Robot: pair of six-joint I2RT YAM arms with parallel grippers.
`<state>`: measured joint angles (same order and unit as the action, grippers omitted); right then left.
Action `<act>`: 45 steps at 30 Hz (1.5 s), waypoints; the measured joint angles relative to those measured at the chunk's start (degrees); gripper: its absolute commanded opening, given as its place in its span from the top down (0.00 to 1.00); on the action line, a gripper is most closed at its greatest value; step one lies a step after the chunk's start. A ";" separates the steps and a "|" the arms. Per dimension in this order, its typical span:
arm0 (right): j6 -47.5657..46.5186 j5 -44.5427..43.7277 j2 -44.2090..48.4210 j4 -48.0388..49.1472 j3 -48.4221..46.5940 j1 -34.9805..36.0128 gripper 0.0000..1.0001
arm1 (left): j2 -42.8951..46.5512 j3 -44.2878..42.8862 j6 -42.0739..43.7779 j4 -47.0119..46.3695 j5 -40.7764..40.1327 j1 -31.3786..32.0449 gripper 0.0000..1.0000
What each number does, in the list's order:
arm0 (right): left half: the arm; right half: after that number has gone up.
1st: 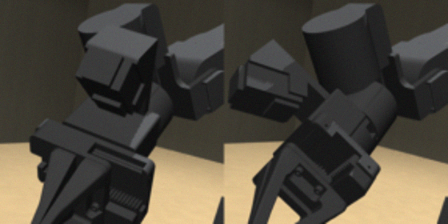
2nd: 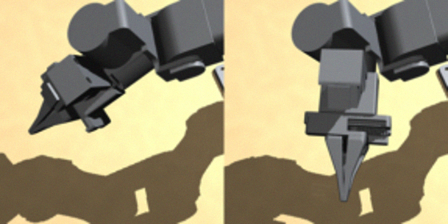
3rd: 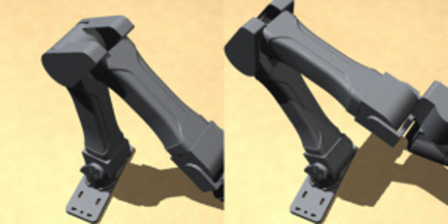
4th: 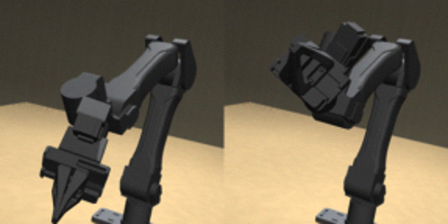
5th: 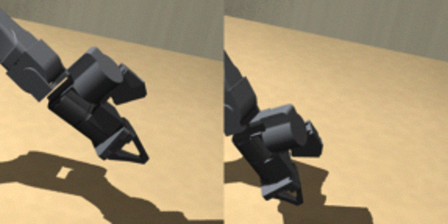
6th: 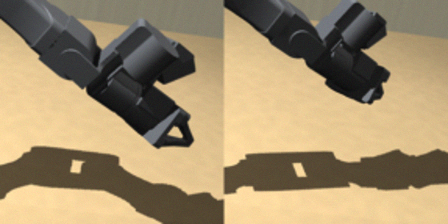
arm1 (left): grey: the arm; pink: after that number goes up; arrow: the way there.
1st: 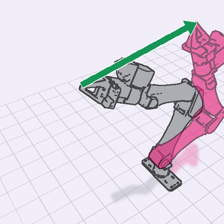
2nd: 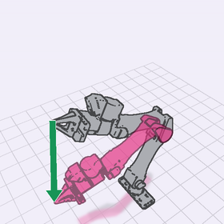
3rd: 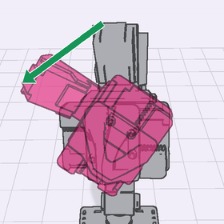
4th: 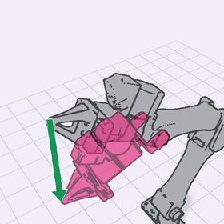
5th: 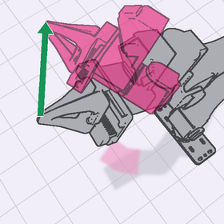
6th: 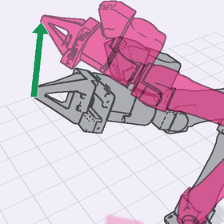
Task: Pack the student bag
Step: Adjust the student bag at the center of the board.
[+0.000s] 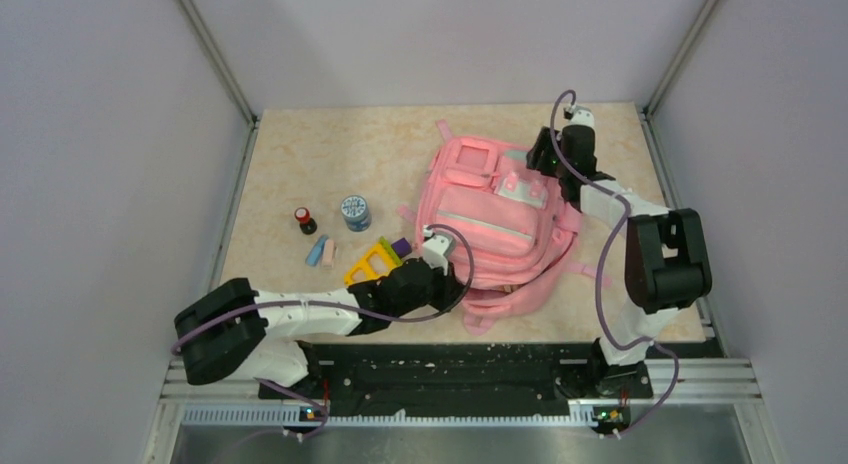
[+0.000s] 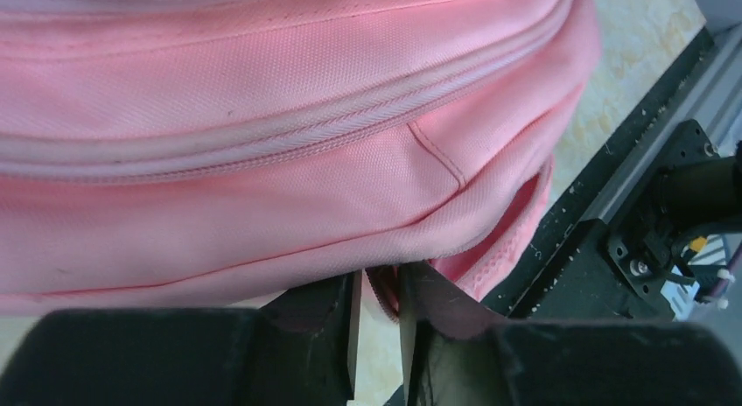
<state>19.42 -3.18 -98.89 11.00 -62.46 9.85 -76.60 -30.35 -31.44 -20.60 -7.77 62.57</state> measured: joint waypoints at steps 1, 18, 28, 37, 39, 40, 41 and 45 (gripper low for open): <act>-0.28 0.59 0.17 -0.66 -0.48 0.17 0.18 | -0.22 -0.52 0.44 0.02 0.66 0.20 0.50; 5.09 -5.60 41.16 -20.17 25.22 0.48 0.12 | 17.62 -1.84 -0.92 13.11 -3.19 -0.87 0.16; 15.37 6.27 57.40 -23.34 38.97 0.55 0.17 | 19.96 -1.79 -7.41 15.39 0.74 -14.08 0.15; 18.16 8.70 60.87 -25.40 40.46 1.62 0.19 | 11.67 -1.81 -7.65 15.17 -0.72 -14.53 0.15; 18.43 8.50 60.85 -25.40 40.46 2.36 0.22 | 9.77 -1.95 -7.65 15.43 -0.90 -14.53 0.15; 18.60 8.46 60.85 -25.38 40.46 2.78 0.23 | 8.98 -2.14 -7.65 15.50 -0.90 -14.56 0.15; 18.78 8.44 60.87 -25.38 40.48 3.37 0.24 | 8.26 -2.38 -7.65 15.52 -0.81 -14.56 0.15; 19.80 8.24 61.44 -25.09 41.42 5.53 0.25 | 6.23 -3.41 -7.69 15.45 0.02 -14.56 0.22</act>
<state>39.22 5.06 -37.45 -14.09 -21.04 15.38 -70.37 -33.76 -39.13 -5.15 -7.75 48.01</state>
